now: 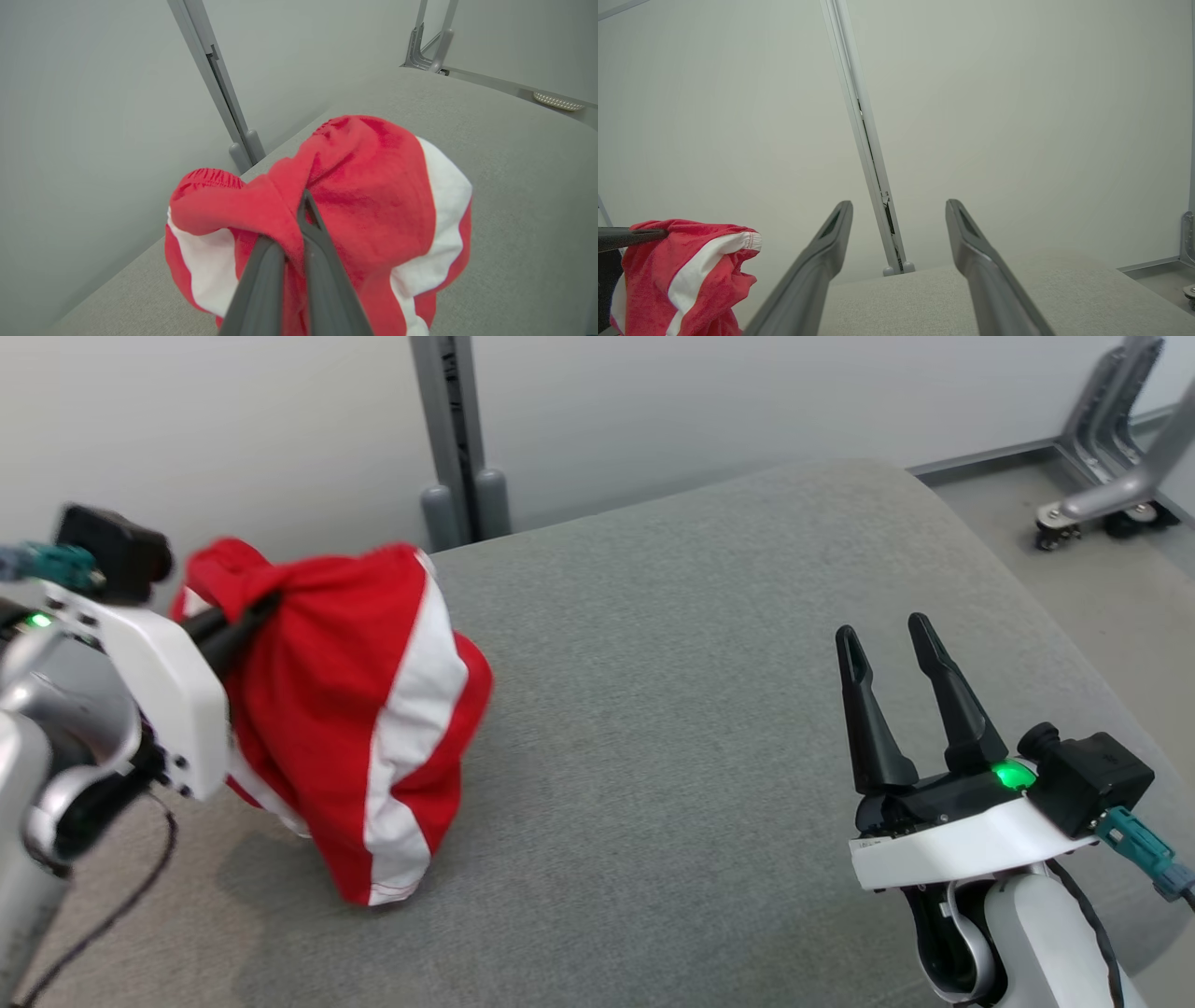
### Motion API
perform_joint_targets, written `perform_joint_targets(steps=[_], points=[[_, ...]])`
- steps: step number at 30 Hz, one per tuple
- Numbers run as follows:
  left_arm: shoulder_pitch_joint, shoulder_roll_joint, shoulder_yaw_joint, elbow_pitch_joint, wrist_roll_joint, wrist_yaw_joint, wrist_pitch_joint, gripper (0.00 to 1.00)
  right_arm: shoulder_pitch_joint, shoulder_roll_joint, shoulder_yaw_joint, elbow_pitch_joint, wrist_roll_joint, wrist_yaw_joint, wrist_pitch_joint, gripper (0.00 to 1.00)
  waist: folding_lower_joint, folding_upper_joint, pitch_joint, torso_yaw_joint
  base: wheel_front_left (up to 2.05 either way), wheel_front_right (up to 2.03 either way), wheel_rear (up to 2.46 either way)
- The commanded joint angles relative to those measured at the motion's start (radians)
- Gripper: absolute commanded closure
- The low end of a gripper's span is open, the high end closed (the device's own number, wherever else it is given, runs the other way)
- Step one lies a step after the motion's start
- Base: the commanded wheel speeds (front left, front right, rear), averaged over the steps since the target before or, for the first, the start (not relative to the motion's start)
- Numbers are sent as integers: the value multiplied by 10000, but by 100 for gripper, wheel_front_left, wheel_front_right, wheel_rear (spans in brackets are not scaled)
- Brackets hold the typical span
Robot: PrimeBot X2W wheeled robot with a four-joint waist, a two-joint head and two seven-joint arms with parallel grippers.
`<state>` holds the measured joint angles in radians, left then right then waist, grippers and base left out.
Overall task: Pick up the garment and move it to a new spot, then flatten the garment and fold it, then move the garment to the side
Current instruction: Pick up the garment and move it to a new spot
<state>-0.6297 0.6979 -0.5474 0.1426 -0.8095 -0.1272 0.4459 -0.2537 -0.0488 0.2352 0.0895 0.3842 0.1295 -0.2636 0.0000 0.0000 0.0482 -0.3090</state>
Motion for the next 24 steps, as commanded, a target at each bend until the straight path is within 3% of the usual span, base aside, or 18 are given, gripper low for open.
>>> perform_joint_targets(steps=[1,6,11,12,13,14,15,21,24], points=[[138,-37,-7,-34,56,61,-116,100,57,-39,-26,-24,62,23,-16,0,0,0,137,-259,0,0,0],[995,-716,-398,285,184,313,-829,100,-60,-39,19,-57,151,23,-16,0,0,0,432,-702,0,0,0],[1630,-1299,-945,1226,546,152,-2047,100,-136,-37,34,-93,169,23,-16,0,0,0,584,-849,0,0,0],[1716,-1467,-1015,1406,554,133,-2318,90,-122,-38,3,-77,144,23,-16,0,0,0,581,-826,0,0,0],[1771,-1614,-1079,1554,568,99,-2593,66,-91,-40,-40,-63,109,23,-16,0,0,0,561,-779,0,0,0],[1799,-1719,-1111,1711,573,73,-2824,20,-60,-38,-55,-35,74,23,-16,0,0,0,531,-717,0,0,0],[1812,-1811,-1178,1865,590,65,-3025,0,-24,-38,-59,-7,60,23,-16,0,0,0,488,-636,0,0,0],[1716,-2225,-1268,2080,544,-9,-4152,0,170,-46,-3,254,-130,23,-16,0,0,0,4,-16,0,0,0],[1697,-2141,-1188,1845,550,-9,-4462,0,167,-93,-48,280,-182,23,-16,0,0,0,-165,354,0,0,0]])
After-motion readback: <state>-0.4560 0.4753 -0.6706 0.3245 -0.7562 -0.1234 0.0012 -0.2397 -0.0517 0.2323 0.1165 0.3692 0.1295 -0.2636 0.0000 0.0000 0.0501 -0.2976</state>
